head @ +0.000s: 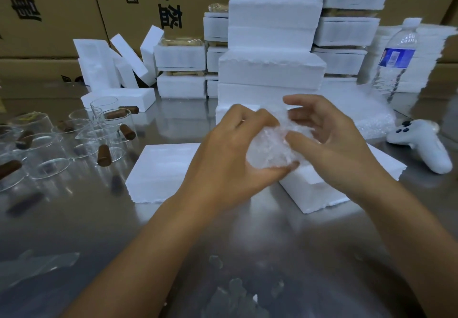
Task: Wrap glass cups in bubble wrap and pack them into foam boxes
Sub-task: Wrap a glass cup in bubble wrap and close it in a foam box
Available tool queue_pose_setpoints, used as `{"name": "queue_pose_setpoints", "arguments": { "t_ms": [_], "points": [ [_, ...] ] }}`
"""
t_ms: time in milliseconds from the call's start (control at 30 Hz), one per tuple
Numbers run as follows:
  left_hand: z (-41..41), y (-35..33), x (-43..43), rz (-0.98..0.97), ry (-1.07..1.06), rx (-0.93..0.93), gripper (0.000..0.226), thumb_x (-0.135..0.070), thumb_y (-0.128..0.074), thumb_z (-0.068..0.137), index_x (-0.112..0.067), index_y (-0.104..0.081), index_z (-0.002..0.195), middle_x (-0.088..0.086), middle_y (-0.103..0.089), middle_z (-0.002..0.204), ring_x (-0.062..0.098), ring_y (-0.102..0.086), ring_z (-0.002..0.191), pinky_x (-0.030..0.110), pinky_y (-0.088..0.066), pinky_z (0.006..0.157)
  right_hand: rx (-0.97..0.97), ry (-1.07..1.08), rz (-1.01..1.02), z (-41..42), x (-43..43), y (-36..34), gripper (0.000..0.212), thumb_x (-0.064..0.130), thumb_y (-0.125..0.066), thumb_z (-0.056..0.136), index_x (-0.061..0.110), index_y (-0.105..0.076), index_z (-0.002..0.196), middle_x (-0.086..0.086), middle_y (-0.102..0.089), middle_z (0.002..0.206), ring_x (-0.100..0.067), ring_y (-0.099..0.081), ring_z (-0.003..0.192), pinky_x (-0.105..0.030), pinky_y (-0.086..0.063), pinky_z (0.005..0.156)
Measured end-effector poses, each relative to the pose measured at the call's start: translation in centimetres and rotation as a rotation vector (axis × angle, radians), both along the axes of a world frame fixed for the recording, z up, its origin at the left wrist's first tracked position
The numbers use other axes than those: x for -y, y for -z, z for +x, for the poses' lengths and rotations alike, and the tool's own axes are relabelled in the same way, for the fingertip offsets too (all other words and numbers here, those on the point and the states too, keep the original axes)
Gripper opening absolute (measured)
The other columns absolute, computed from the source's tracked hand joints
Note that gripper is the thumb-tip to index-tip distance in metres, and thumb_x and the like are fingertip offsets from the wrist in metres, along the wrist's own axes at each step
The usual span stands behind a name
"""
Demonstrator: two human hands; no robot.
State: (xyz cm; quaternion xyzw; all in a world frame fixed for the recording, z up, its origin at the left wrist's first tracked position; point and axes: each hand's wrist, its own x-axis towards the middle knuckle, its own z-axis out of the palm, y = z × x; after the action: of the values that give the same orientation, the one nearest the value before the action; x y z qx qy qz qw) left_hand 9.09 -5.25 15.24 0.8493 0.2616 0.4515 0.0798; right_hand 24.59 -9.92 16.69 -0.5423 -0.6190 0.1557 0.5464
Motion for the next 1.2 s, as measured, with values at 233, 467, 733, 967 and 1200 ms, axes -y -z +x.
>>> {"name": "queue_pose_setpoints", "arguments": {
  "t_ms": [233, 467, 733, 967, 1200],
  "points": [
    [-0.4, -0.4, -0.5, -0.237, -0.066, 0.364, 0.026, -0.055, -0.07, 0.072, -0.037, -0.051, 0.078, -0.009, -0.057, 0.086, -0.001, -0.051, 0.077, 0.009, -0.034, 0.063, -0.097, 0.22, 0.076, 0.5, -0.4, -0.1, 0.019, 0.037, -0.046, 0.096, 0.031, -0.061, 0.086, 0.014, -0.066, 0.078, 0.002, -0.062, 0.076, -0.019, -0.044, 0.075],
    [0.4, 0.1, 0.7, -0.228, -0.012, 0.322, 0.019, -0.055, -0.068, 0.07, -0.045, -0.053, 0.076, -0.014, -0.056, 0.086, -0.005, -0.052, 0.081, 0.004, -0.035, 0.067, -0.388, 0.066, -0.045, 0.1, -0.2, -0.2, 0.028, 0.037, -0.05, 0.094, 0.014, -0.062, 0.083, -0.005, -0.061, 0.072, -0.017, -0.052, 0.058, -0.024, -0.045, 0.053],
    [0.8, 0.5, 0.9, -0.452, 0.21, 0.212, 0.065, -0.058, -0.074, 0.061, -0.056, -0.033, 0.111, -0.034, -0.046, 0.115, -0.012, -0.048, 0.108, 0.001, -0.038, 0.084, -0.672, 0.181, -0.001, 1.2, -0.7, -0.9, 0.029, 0.022, -0.05, 0.096, 0.018, -0.054, 0.068, 0.007, -0.05, 0.052, -0.011, -0.046, 0.051, -0.022, -0.043, 0.053],
    [1.1, 1.6, 1.5, -0.345, 0.258, -0.067, 0.05, -0.052, -0.061, 0.085, -0.04, -0.037, 0.127, -0.025, -0.042, 0.129, -0.012, -0.037, 0.121, 0.002, -0.027, 0.099, -0.917, 0.523, 0.19, 4.3, -0.6, -1.7, 0.018, 0.022, -0.052, 0.09, 0.021, -0.056, 0.073, 0.008, -0.055, 0.072, -0.007, -0.053, 0.067, -0.024, -0.047, 0.063],
    [1.4, 2.4, 1.6, -0.144, 0.269, -0.468, 0.044, -0.051, -0.051, 0.091, -0.035, -0.047, 0.131, -0.017, -0.046, 0.137, -0.005, -0.028, 0.122, -0.007, -0.011, 0.09, -0.465, 0.66, 0.142, 4.9, -0.3, -1.4, 0.019, 0.004, -0.04, 0.092, 0.013, -0.051, 0.079, 0.004, -0.037, 0.062, 0.006, -0.043, 0.045, -0.004, -0.029, 0.043]
  ]
}}
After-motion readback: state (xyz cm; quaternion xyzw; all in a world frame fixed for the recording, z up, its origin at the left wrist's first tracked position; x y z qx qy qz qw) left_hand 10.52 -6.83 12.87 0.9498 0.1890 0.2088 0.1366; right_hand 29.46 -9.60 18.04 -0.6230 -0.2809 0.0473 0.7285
